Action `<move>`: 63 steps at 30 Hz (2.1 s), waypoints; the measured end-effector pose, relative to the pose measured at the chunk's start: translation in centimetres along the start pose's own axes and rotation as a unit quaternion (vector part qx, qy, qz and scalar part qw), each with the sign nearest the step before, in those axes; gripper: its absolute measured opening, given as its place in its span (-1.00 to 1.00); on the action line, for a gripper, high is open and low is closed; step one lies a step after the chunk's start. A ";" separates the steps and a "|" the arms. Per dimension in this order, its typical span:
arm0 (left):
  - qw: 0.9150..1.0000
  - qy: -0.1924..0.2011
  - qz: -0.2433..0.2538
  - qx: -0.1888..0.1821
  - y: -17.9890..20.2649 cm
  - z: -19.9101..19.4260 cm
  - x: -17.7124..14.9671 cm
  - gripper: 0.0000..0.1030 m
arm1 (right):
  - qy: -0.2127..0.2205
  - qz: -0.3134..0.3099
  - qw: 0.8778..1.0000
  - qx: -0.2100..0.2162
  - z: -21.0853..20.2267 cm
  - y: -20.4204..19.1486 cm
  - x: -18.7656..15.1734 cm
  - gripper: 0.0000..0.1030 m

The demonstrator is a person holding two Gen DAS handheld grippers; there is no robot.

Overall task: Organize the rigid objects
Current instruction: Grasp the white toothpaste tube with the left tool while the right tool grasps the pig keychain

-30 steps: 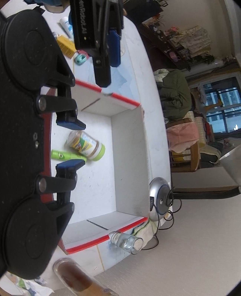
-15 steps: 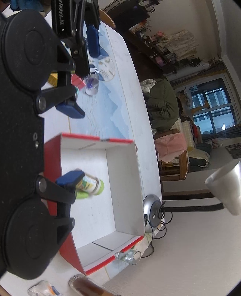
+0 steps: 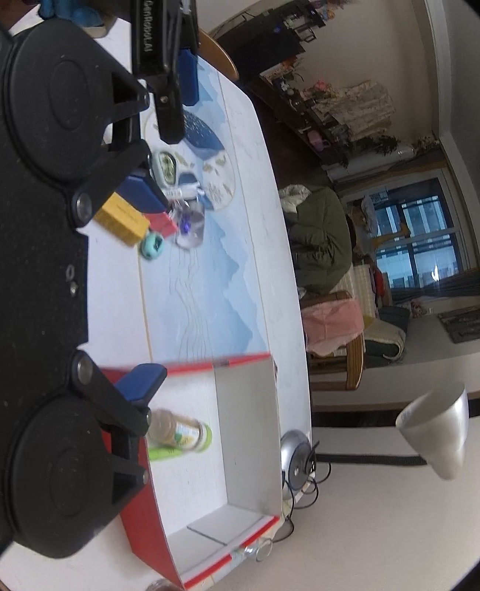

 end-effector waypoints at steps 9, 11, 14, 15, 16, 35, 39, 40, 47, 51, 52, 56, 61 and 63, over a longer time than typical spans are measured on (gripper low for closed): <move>1.000 -0.003 -0.006 -0.003 -4.1 -1.1 -1.3 1.00 | -0.027 -0.007 1.000 0.010 1.1 -3.9 -2.6 0.72; 1.000 -0.004 -0.009 0.004 -5.1 -0.9 -1.8 1.00 | -0.031 -0.008 0.999 0.012 1.3 -4.6 -3.2 0.72; 1.000 -0.002 -0.015 0.008 -6.7 -0.7 -2.8 1.00 | -0.037 -0.015 0.999 0.019 1.7 -5.6 -4.0 0.72; 1.000 0.000 -0.009 0.016 -7.1 -0.5 -3.1 1.00 | -0.040 -0.018 0.999 0.022 1.8 -6.0 -4.2 0.72; 1.000 0.001 -0.004 0.028 -7.4 -0.3 -3.4 1.00 | -0.042 -0.019 0.999 0.025 2.0 -6.2 -4.5 0.72; 0.996 -0.086 0.020 0.033 -11.2 6.4 -9.3 1.00 | -0.122 -0.079 0.989 0.034 7.5 -8.9 -10.0 0.63; 0.995 -0.097 0.017 0.027 -11.4 7.4 -9.9 1.00 | -0.140 -0.084 0.986 0.036 8.6 -9.0 -10.7 0.56; 0.994 -0.101 0.016 0.024 -11.3 7.7 -10.0 1.00 | -0.143 -0.085 0.985 0.035 8.9 -9.0 -10.8 0.54; 0.992 -0.119 0.018 0.032 -11.9 9.2 -10.8 0.99 | -0.159 -0.091 0.982 0.039 10.1 -9.3 -11.4 0.42; 0.992 -0.116 0.025 0.031 -11.8 9.6 -10.8 0.98 | -0.161 -0.097 0.981 0.040 10.5 -9.4 -11.5 0.28; 0.992 -0.115 0.029 0.034 -11.7 9.6 -10.8 0.98 | -0.162 -0.099 0.981 0.039 10.6 -9.5 -11.5 0.23; 0.993 -0.109 0.045 0.026 -11.1 9.6 -10.8 0.83 | -0.163 -0.108 0.980 0.039 10.9 -9.7 -11.6 0.11; 0.992 -0.100 0.071 0.025 -10.3 9.4 -10.8 0.39 | -0.166 -0.121 0.978 0.038 11.1 -10.0 -11.7 -0.03; 0.992 -0.099 0.077 0.022 -10.0 9.4 -10.8 0.29 | -0.168 -0.124 0.977 0.040 11.1 -10.2 -11.8 -0.06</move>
Point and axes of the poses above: each gripper's, at about its wrist camera, not at the fingertips, and z roughly the way its jaws point, y to its right, x to its top, the point moved 4 cm from there along z, roughly the way its jaws point, and after that the axes turned 9 degrees about y, right-handed, at the moved point
